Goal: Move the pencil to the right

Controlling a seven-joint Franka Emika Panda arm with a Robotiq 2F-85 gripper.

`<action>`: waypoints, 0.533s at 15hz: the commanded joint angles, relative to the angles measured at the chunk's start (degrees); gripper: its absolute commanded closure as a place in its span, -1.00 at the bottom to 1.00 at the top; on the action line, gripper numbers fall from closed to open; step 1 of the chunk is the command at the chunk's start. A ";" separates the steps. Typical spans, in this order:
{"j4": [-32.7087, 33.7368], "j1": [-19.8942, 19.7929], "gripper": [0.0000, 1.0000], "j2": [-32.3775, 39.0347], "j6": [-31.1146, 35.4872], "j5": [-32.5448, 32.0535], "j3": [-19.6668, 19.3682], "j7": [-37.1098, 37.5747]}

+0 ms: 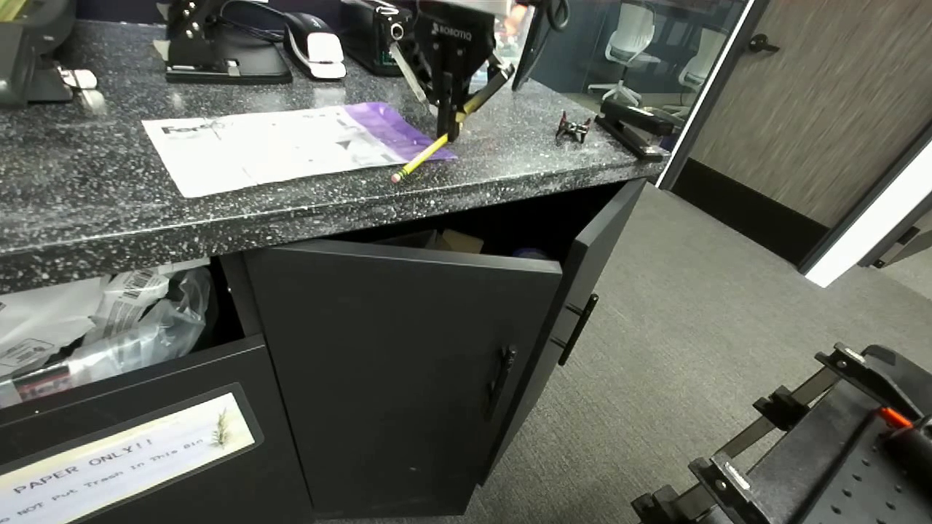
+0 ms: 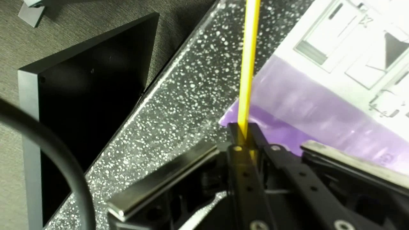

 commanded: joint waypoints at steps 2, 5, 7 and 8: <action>4.92 -0.89 0.96 -4.08 -9.79 0.50 0.12 -1.70; 7.45 -3.83 0.96 -4.84 -11.49 -0.16 0.25 -7.66; 9.48 -6.78 0.96 -5.31 -12.75 -0.35 0.02 -14.78; 10.62 -8.43 0.96 -5.27 -13.20 -0.22 -0.03 -18.77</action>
